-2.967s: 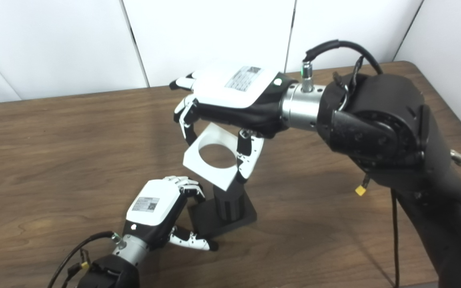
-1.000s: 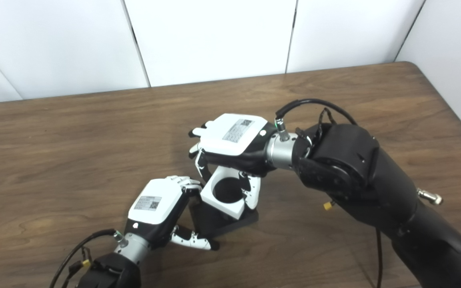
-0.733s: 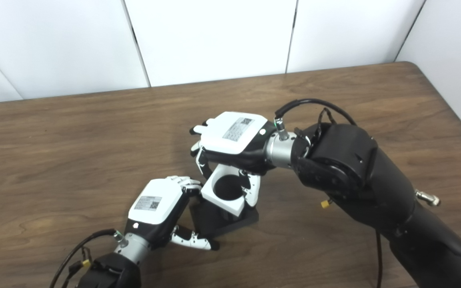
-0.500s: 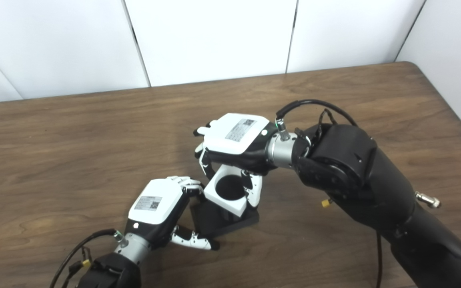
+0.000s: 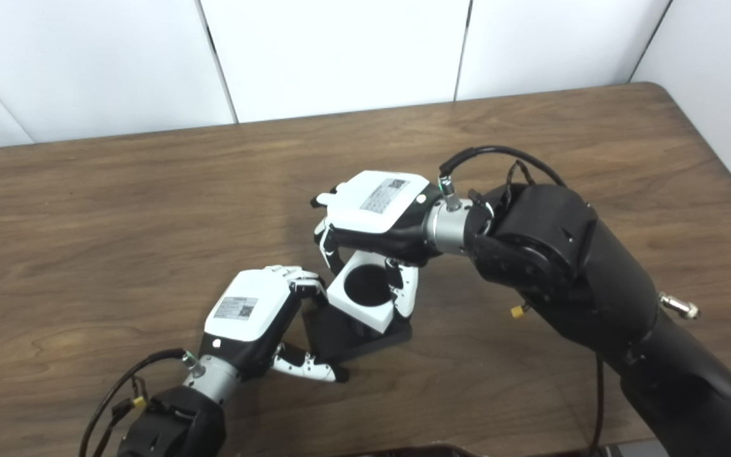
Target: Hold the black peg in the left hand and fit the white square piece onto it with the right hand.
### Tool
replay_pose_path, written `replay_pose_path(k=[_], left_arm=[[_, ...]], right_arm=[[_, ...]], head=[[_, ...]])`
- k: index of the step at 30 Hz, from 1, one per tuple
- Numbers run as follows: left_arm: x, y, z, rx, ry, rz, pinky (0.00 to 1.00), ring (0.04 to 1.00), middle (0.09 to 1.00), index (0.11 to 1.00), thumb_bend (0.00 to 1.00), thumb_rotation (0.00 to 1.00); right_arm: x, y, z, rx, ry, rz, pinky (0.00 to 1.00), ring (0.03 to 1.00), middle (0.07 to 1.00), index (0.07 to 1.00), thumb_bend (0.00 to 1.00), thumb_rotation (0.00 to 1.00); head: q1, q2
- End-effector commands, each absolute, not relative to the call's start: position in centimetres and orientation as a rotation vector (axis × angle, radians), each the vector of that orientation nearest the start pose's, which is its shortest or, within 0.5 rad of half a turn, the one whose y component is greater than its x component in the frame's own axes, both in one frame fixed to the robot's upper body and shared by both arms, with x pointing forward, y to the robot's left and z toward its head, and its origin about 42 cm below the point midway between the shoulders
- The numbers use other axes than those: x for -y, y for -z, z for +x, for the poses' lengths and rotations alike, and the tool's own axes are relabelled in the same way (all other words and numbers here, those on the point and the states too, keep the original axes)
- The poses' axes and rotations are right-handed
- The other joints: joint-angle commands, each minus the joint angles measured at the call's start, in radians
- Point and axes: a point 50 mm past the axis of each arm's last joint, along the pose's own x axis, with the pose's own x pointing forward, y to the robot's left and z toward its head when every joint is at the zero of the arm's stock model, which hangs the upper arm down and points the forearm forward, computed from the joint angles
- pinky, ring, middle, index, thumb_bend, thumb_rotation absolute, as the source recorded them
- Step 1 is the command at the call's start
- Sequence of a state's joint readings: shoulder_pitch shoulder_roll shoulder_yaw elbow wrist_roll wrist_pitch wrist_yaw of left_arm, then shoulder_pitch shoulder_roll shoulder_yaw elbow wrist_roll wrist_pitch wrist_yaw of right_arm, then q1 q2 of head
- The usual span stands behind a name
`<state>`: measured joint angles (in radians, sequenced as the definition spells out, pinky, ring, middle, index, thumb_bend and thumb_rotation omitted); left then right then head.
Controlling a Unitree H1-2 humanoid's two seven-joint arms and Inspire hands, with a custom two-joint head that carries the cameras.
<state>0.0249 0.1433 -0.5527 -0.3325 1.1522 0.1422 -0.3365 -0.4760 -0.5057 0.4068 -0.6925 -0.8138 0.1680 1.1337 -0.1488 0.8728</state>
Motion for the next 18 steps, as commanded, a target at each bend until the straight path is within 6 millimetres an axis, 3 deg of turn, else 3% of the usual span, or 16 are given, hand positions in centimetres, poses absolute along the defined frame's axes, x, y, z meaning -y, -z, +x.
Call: replay_pose_path(k=[1, 5, 6, 7, 9, 18], left_arm=[[-10.59, -13.31, 22.22, 0.176, 0.64, 1.265, 0.85, 0.828, 0.77, 0.487, 0.52, 0.05], [-10.56, -13.28, 22.26, 0.175, 0.641, 1.269, 0.85, 0.83, 0.77, 0.487, 0.52, 0.05], [-10.55, -13.25, 22.28, 0.175, 0.64, 1.267, 0.85, 0.83, 0.769, 0.487, 0.52, 0.05], [-10.54, -13.23, 22.3, 0.175, 0.64, 1.265, 0.85, 0.83, 0.769, 0.487, 0.52, 0.05], [-10.53, -13.21, 22.34, 0.175, 0.641, 1.263, 0.85, 0.831, 0.77, 0.487, 0.51, 0.05], [-10.5, -13.13, 22.49, 0.178, 0.642, 1.27, 0.85, 0.83, 0.769, 0.487, 0.51, 0.05]], right_arm=[[18.28, -31.9, 28.76, 0.368, -0.888, -1.653, 1.0, 1.0, 0.853, 0.486, 0.52, 0.13], [18.25, -31.87, 28.83, 0.362, -0.884, -1.669, 1.0, 1.0, 0.87, 0.491, 0.53, 0.15], [18.25, -31.92, 28.87, 0.361, -0.882, -1.67, 1.0, 1.0, 0.879, 0.577, 0.77, 0.21], [18.25, -31.96, 28.89, 0.36, -0.881, -1.67, 1.0, 1.0, 0.885, 0.619, 0.87, 0.25], [18.24, -32.0, 28.95, 0.358, -0.88, -1.673, 1.0, 1.0, 0.895, 0.669, 0.96, 0.31], [18.22, -32.32, 29.13, 0.342, -0.877, -1.669, 1.0, 1.0, 0.911, 0.842, 1.0, 0.33]], head=[[-0.001, 0.0], [-0.005, 0.001], [-0.004, 0.001], [-0.004, 0.001], [-0.006, 0.0], [-0.01, 0.001]])
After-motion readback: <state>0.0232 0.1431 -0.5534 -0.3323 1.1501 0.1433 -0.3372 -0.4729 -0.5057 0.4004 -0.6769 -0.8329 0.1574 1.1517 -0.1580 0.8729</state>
